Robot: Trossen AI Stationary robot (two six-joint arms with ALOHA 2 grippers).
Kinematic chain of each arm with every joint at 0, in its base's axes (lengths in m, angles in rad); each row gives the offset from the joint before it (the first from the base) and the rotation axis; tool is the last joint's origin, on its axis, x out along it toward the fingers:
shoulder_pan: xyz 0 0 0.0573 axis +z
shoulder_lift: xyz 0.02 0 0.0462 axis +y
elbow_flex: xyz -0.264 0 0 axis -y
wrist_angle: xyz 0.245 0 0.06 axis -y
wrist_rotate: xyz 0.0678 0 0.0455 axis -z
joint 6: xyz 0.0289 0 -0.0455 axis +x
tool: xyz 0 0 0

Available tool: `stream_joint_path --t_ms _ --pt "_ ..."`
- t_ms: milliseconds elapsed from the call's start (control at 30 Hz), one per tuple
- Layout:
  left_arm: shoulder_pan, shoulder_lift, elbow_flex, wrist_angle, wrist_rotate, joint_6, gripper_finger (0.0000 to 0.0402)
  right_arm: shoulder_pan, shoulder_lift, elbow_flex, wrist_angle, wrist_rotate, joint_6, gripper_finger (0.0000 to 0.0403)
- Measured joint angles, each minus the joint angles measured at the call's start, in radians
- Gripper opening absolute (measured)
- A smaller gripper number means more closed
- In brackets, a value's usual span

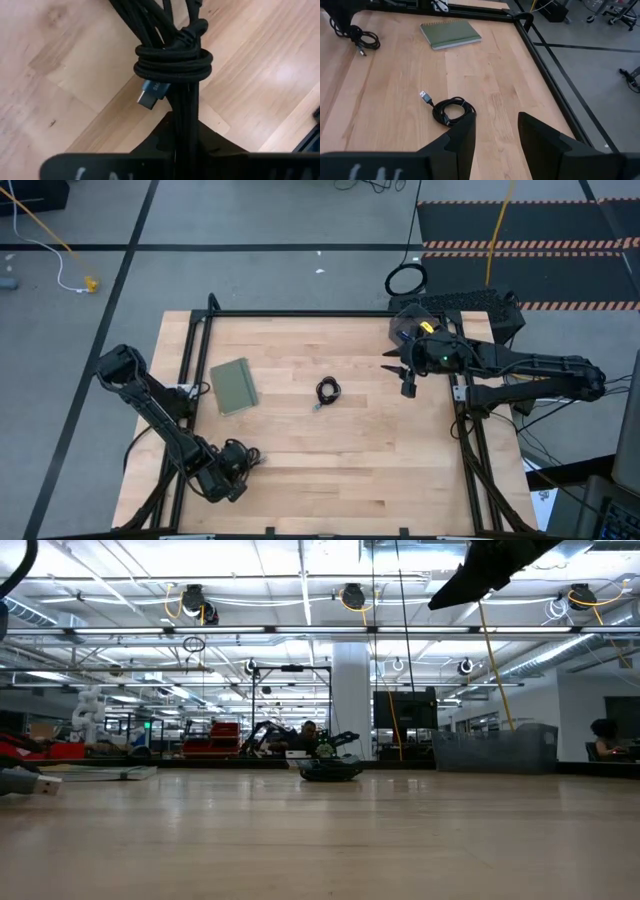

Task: Pick and place USB-C Cables
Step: Put the bottom black charger cable into the black bin

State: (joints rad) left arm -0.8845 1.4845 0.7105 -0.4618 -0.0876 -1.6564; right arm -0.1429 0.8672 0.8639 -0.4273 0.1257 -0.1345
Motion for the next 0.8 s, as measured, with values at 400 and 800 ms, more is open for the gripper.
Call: stream_joint_path --t_ms 400,800 --pt "0.172 0.000 0.063 -0.014 -0.004 0.276 0.0033 0.000 0.054 0.000 0.039 0.000 -0.004 0.0139" --pt "0.385 0.000 0.258 -0.138 -0.028 0.704 0.0035 0.000 0.133 0.000 0.059 0.000 -0.020 0.0139"
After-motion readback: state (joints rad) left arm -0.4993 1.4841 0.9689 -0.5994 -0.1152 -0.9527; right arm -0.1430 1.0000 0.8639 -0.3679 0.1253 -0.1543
